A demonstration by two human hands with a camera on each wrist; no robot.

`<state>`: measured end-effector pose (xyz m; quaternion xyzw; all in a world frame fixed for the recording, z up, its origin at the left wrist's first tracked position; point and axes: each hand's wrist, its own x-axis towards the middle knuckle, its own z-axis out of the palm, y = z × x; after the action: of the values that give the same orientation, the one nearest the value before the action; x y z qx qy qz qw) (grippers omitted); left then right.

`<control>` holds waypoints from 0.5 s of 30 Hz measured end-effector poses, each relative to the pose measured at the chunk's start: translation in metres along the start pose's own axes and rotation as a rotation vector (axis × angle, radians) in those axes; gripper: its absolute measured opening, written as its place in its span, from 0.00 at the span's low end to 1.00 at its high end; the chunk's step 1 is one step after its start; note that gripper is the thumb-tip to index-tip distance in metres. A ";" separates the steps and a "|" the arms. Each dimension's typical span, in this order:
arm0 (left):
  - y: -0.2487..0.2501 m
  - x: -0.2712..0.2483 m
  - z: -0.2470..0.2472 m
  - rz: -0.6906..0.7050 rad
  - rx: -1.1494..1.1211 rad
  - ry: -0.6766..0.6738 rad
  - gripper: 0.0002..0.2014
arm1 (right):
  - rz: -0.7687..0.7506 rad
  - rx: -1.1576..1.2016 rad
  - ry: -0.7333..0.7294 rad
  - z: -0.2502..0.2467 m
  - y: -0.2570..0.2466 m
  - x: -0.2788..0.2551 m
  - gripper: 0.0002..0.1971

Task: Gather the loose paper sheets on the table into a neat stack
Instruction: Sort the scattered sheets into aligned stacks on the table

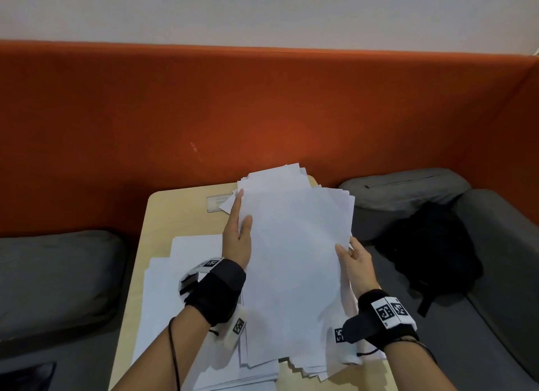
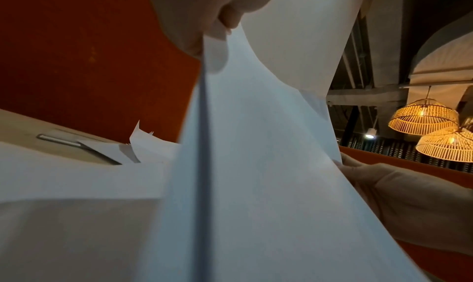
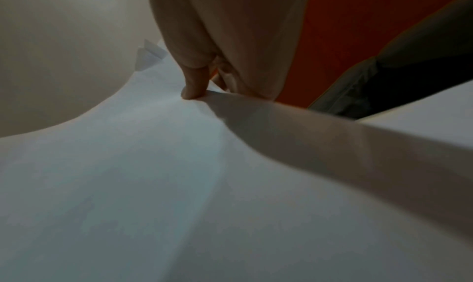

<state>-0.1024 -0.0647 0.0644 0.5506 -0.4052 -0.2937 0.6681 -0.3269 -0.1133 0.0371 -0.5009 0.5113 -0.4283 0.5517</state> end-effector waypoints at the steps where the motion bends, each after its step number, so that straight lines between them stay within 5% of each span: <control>1: 0.001 0.001 -0.001 -0.007 -0.015 0.015 0.23 | 0.009 0.001 -0.002 -0.001 -0.001 0.000 0.11; 6: 0.008 0.010 -0.007 -0.072 -0.123 0.117 0.15 | 0.008 -0.005 -0.077 -0.005 -0.012 -0.002 0.07; 13: 0.017 0.010 -0.006 -0.103 -0.093 0.078 0.05 | -0.148 0.019 -0.001 -0.003 -0.055 0.014 0.07; 15: 0.021 0.010 -0.006 -0.120 -0.075 0.100 0.10 | -0.166 0.045 0.008 -0.001 -0.063 0.017 0.06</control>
<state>-0.0933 -0.0653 0.0871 0.5625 -0.3266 -0.3202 0.6888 -0.3238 -0.1381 0.0974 -0.5272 0.4604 -0.4857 0.5236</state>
